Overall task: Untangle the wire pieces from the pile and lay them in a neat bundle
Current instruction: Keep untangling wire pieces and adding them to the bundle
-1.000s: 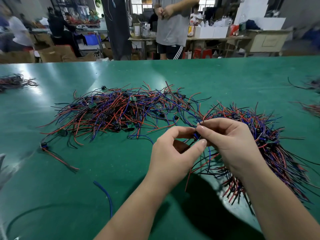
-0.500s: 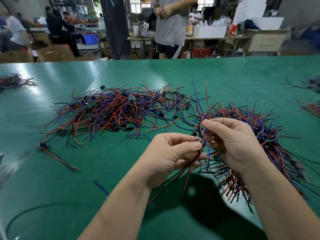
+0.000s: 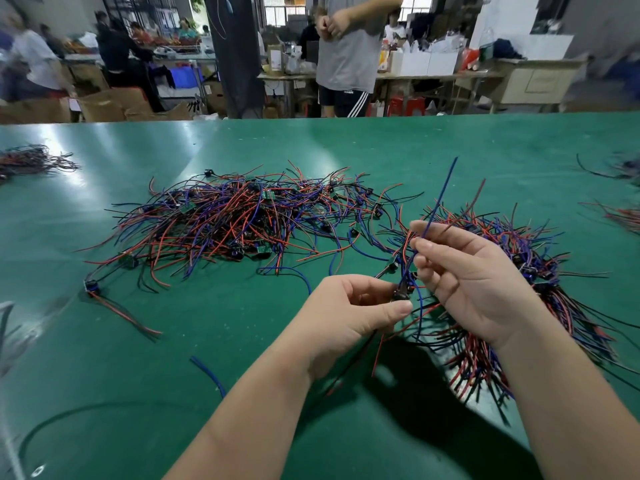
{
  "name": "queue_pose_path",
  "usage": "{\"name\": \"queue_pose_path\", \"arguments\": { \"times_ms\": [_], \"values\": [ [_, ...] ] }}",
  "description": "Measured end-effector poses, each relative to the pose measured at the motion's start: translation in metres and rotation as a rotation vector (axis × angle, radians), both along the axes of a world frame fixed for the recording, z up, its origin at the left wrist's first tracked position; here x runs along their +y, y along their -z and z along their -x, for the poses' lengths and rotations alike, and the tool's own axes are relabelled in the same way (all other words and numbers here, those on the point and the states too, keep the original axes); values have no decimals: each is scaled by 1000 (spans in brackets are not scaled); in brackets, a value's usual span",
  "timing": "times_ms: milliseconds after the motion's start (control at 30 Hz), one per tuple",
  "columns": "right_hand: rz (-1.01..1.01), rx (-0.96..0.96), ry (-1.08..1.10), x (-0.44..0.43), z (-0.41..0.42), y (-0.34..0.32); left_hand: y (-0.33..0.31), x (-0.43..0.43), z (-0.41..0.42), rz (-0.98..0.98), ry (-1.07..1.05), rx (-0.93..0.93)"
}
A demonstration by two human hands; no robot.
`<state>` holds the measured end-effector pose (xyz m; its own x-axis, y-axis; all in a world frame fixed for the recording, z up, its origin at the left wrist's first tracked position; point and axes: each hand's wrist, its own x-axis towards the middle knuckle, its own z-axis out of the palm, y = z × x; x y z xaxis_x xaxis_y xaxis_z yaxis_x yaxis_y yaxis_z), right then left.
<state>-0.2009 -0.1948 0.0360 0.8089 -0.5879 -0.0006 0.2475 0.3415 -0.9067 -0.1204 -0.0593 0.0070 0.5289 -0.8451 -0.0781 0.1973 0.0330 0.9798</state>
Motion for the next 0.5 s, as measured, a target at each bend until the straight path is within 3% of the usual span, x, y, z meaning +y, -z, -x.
{"name": "queue_pose_path", "arguments": {
  "times_ms": [300, 500],
  "values": [
    [125, 120, -23, 0, 0, 5, -6, 0, -1, 84, 91, 275],
    [104, 116, -85, 0, 0, 7, -10, 2, -2, 104, 141, 346]
  ]
}}
